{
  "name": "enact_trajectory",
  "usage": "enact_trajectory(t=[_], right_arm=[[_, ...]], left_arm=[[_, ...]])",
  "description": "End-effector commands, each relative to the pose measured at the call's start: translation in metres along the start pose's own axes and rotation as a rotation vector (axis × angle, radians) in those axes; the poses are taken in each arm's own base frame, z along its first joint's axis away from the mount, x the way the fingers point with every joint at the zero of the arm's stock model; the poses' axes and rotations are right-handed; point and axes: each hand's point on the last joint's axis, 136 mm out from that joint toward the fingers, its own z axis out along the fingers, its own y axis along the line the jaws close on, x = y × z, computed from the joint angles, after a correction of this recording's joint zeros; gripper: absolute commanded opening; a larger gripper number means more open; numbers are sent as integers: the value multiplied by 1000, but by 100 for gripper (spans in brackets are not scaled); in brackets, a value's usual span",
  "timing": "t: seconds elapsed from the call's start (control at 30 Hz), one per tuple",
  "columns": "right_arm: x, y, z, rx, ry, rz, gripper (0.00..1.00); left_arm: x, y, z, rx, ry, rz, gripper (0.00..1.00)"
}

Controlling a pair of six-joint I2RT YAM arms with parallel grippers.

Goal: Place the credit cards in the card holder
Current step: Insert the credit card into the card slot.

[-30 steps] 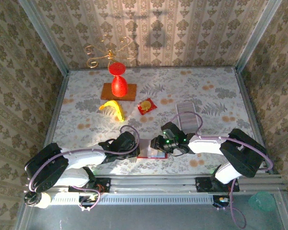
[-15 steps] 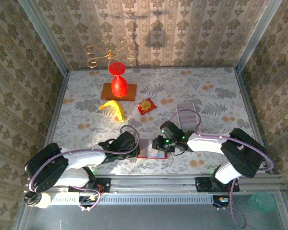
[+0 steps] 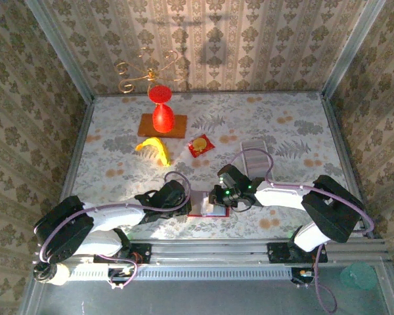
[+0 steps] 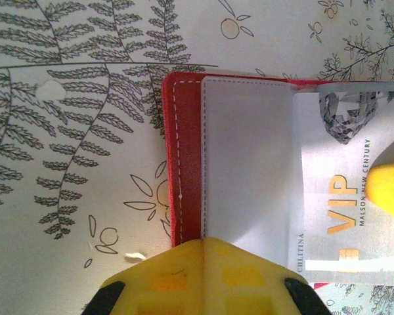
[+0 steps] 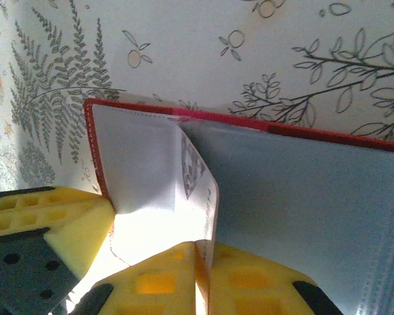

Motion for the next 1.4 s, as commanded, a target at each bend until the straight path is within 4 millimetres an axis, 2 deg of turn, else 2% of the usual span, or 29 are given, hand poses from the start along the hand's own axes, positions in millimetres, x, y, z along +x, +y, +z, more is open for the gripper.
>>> enact_trajectory(t=[0.0, 0.27, 0.47, 0.93, 1.23, 1.37], right_arm=[[13, -1, 8, -6, 63, 0, 8], [18, -8, 6, 15, 69, 8, 7], [21, -12, 6, 23, 77, 13, 0], [23, -19, 4, 25, 66, 37, 0], [23, -8, 6, -51, 58, 53, 0], [22, 4, 7, -121, 55, 61, 0]], left_arm=[[12, 18, 3, -58, 34, -18, 0], [13, 19, 2, -61, 32, -19, 0], [14, 20, 2, -64, 34, -18, 0], [15, 22, 2, -72, 33, -21, 0], [16, 22, 2, -73, 34, -21, 0], [15, 22, 2, -72, 31, -21, 0]])
